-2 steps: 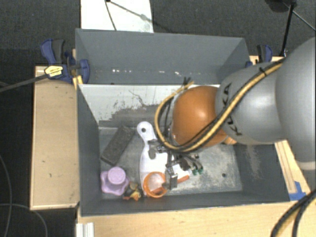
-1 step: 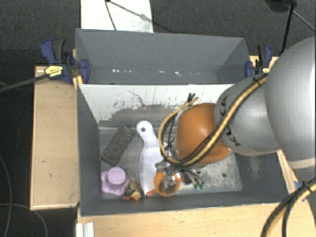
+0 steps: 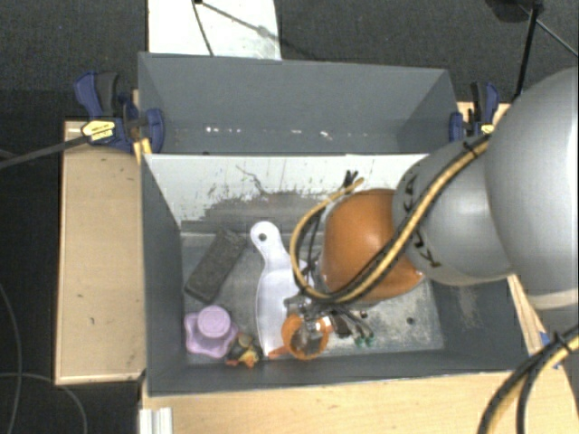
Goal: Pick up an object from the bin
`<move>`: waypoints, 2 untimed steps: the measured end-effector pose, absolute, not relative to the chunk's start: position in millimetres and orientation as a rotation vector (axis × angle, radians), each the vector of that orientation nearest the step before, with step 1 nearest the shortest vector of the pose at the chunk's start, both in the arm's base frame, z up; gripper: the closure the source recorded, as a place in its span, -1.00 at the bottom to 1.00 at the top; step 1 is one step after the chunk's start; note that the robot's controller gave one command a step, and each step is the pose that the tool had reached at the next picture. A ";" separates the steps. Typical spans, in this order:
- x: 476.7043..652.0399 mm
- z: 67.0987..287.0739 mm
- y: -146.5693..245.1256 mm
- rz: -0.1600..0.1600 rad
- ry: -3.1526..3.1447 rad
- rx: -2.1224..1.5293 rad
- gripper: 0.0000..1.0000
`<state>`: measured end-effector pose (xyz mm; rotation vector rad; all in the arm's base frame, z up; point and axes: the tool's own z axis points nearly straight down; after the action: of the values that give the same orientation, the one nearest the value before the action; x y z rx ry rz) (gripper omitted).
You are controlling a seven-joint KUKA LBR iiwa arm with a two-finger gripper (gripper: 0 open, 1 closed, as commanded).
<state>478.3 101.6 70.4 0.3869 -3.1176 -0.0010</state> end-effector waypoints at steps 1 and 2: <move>478.3 71.2 101.4 -0.001 -3.117 0.389 1.00; 498.4 120.6 63.7 -0.001 -2.987 0.980 1.00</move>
Offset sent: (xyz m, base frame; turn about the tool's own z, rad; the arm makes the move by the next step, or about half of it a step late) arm 0.0196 -0.0382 0.0501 -0.3907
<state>498.4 63.7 120.6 0.9799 -2.9870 -0.0012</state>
